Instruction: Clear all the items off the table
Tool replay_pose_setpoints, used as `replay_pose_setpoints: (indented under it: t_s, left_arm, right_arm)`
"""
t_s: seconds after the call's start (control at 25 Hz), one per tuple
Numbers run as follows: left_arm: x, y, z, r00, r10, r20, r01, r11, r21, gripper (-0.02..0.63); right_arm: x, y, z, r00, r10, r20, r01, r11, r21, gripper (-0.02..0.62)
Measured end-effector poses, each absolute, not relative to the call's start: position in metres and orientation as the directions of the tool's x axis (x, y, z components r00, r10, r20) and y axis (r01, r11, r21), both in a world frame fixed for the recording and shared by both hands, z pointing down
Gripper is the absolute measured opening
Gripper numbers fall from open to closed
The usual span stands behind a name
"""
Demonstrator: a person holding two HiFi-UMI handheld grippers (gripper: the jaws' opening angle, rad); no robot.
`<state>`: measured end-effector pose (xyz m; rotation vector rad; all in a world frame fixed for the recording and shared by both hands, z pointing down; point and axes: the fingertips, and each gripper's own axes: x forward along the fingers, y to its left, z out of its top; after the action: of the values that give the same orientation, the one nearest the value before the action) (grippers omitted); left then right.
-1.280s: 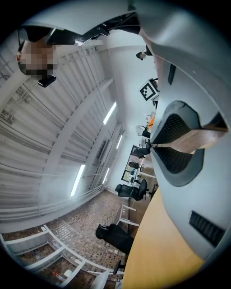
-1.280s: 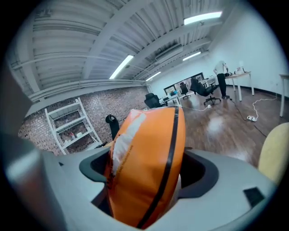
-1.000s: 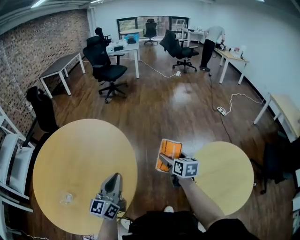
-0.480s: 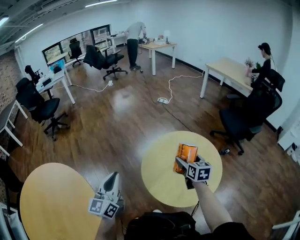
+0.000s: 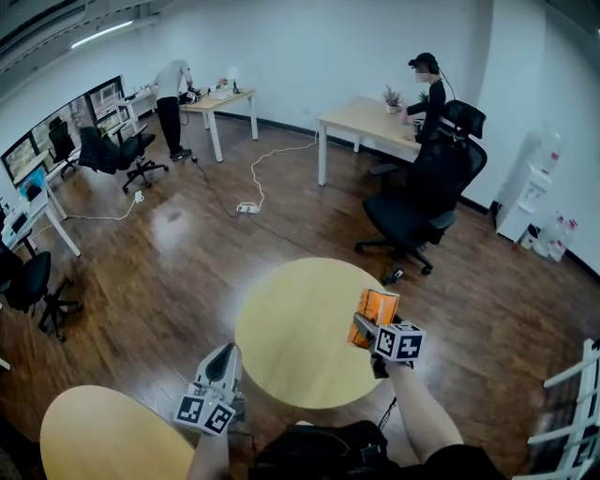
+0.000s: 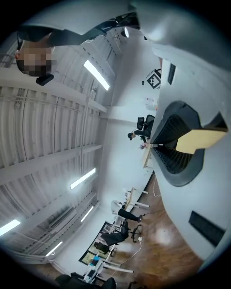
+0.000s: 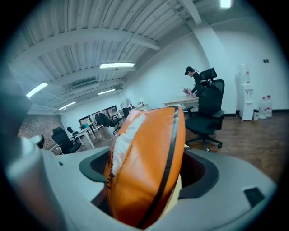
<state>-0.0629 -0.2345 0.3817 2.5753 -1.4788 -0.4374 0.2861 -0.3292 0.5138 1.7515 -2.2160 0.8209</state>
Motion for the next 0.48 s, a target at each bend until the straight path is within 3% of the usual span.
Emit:
replay_pose_setpoints:
  t_s: [0.24,0.48]
  left_arm:
    - [-0.067,-0.240,0.393,0.488,-0.852,-0.190,-0.796,-0.524,0.305,0.023]
    - [-0.061,-0.250,0.415,0.490,-0.865,-0.106,-0.826,-0.500,0.261,0.023]
  right_arm:
    - [0.282,-0.319,0.532,-0.244,-0.800,0.548,-0.960,0.119,-0.253,0.443]
    - [0.276,-0.324,0.570,-0.259,-0.726,0.637,-0.964,0.158,-0.213,0.445]
